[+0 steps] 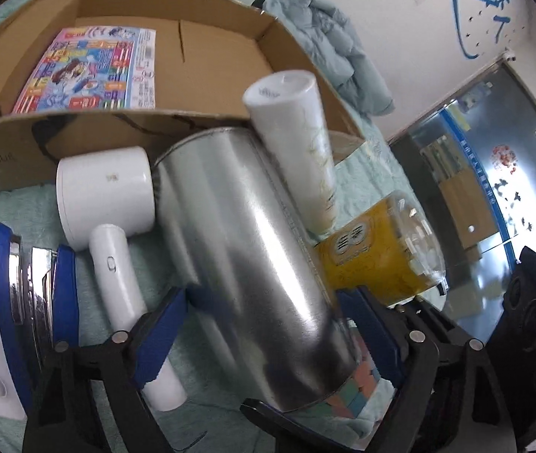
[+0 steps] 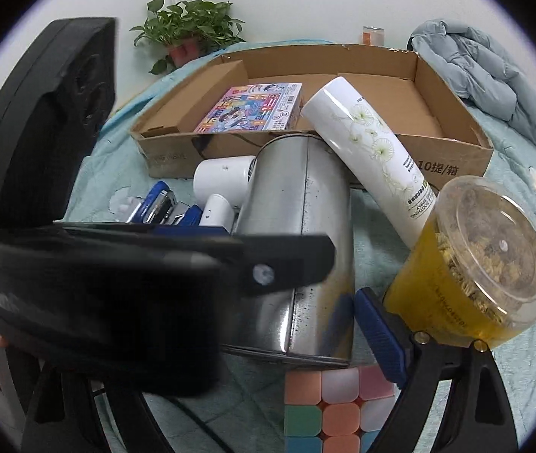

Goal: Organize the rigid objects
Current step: 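Grasp the silver metal can with the left tool, then lift the silver can and carry it over the tray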

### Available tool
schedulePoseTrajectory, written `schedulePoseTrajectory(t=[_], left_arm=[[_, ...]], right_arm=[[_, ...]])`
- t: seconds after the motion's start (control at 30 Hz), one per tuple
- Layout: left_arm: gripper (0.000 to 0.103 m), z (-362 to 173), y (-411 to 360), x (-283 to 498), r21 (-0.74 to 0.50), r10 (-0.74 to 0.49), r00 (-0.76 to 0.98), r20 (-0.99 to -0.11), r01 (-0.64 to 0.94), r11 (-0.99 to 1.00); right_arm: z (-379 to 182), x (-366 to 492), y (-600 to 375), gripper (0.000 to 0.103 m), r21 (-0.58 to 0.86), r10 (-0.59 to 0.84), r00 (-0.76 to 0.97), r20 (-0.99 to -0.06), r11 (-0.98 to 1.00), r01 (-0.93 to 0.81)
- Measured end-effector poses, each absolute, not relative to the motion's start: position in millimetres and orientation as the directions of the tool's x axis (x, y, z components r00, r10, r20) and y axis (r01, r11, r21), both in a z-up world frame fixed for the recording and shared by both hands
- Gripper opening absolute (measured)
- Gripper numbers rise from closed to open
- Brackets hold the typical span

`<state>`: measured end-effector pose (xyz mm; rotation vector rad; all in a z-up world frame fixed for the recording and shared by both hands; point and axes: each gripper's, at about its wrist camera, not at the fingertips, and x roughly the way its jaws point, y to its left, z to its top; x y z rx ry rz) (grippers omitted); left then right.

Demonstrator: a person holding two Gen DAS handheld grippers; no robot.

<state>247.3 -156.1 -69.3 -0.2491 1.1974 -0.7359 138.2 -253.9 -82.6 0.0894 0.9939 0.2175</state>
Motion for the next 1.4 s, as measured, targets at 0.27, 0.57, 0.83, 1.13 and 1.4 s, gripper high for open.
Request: schedulePoseTrajectory(t=[0.27,0.57,0.83,1.13,1.4], left_arm=[[0.089,-84,-161,255,-0.577,-0.646,0.132,-0.752,0.343,0.741],[0.09,-86,-171,251,-0.553,-0.632,0.165,-0.757,0.353,0.754],[0.088,-55,-170,222,-0.413,-0.555,0.312,-0.771,0.42,0.808],[0.088,-6,-142,201,-0.353,-0.523,0.439,-0.731,0.413,0.84],[0.088,50,-147,229,-0.313,-0.546,0.512,-0.663,0.473,0.824]], right_arm=[[-101,152,-264,0.09,0.251,0.26,0.465,-0.846,0.964,-0.081],[-100,144,-262,0.085,0.25,0.259,0.483,-0.837,0.965,-0.084],[-91,131,-259,0.085,0.286,0.299,0.538,-0.788,0.952,-0.11],[-59,126,-242,0.085,0.293,0.36,0.602,-0.713,0.933,-0.211],[-21,150,-247,0.085,0.239,0.341,0.673,-0.656,0.94,-0.244]])
